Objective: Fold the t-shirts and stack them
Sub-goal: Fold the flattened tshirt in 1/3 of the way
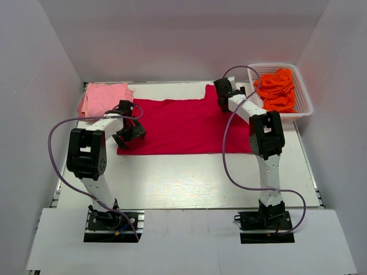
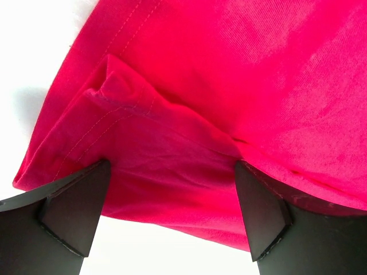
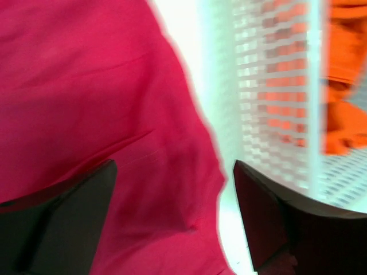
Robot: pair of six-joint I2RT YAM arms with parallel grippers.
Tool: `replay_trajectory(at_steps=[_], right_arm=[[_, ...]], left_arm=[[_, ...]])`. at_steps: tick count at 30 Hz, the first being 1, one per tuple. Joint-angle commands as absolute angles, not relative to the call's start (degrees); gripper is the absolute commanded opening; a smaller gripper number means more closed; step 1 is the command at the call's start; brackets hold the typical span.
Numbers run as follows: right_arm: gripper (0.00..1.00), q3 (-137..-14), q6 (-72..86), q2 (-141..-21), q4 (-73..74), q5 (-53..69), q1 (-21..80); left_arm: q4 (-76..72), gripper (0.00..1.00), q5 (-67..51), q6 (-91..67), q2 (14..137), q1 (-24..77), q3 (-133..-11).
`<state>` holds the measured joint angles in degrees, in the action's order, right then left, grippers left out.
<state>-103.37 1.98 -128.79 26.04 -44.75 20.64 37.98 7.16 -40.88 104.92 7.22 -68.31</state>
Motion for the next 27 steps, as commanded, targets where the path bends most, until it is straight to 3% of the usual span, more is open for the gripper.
replay_trajectory(at_steps=[1, 7, 20, 27], right_arm=[[0.9, -104.1, 2.8, -122.2, 28.9, -34.0, 21.6], [0.9, -86.7, 14.4, -108.8, 25.1, -18.3, 21.4], [0.9, -57.4, 28.8, -100.7, 18.5, -2.8, 20.1], [0.9, -42.0, 32.9, -87.1, 23.3, -4.5, 20.2]], left_arm=[[40.5, 1.0, 8.0, -38.7, 105.4, 7.6, -67.4], [37.2, 1.0, -0.3, -37.5, 103.6, 7.6, -67.5], [35.8, 1.0, -1.4, -40.5, 99.9, 7.6, -56.7], [39.5, 1.0, -2.5, -43.1, 88.9, 7.6, -43.9]])
